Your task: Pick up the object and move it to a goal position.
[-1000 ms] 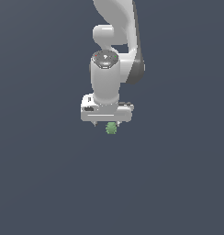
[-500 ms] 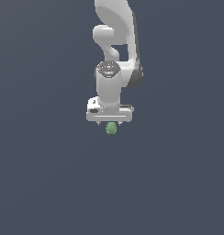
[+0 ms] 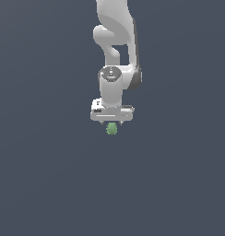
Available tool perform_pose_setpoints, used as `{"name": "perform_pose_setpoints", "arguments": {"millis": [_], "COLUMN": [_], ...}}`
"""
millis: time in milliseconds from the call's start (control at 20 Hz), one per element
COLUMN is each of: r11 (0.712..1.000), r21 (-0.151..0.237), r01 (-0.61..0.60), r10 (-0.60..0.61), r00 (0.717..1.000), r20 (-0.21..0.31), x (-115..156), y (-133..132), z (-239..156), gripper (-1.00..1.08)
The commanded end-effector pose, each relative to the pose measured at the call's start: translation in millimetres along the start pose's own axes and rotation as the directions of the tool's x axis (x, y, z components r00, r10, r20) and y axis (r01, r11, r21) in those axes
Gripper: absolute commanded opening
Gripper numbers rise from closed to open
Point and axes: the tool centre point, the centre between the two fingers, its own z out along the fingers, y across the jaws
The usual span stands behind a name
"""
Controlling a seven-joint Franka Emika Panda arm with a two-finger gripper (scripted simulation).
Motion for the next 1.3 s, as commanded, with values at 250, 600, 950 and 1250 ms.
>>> {"name": "perform_pose_setpoints", "arguments": {"millis": [250,600,950,1250], "r11": [1.000,1.000,1.000,1.000], "r21": [0.001,0.001,0.001,0.001], "r01": [-0.001,-0.001,-0.002,-0.002], "r10": [0.001,0.001,0.002,0.002], "r00": [1.000,1.000,1.000,1.000], "r20": [0.000,0.000,0.000,0.000], "x": [-2.3,-3.9,-3.6,-3.5], "y": [-0.4,-0.7,-0.6,-0.6], "z": [4.9,34.1,52.6,52.9], "gripper": [1.00,1.00,1.00,-1.00]}}
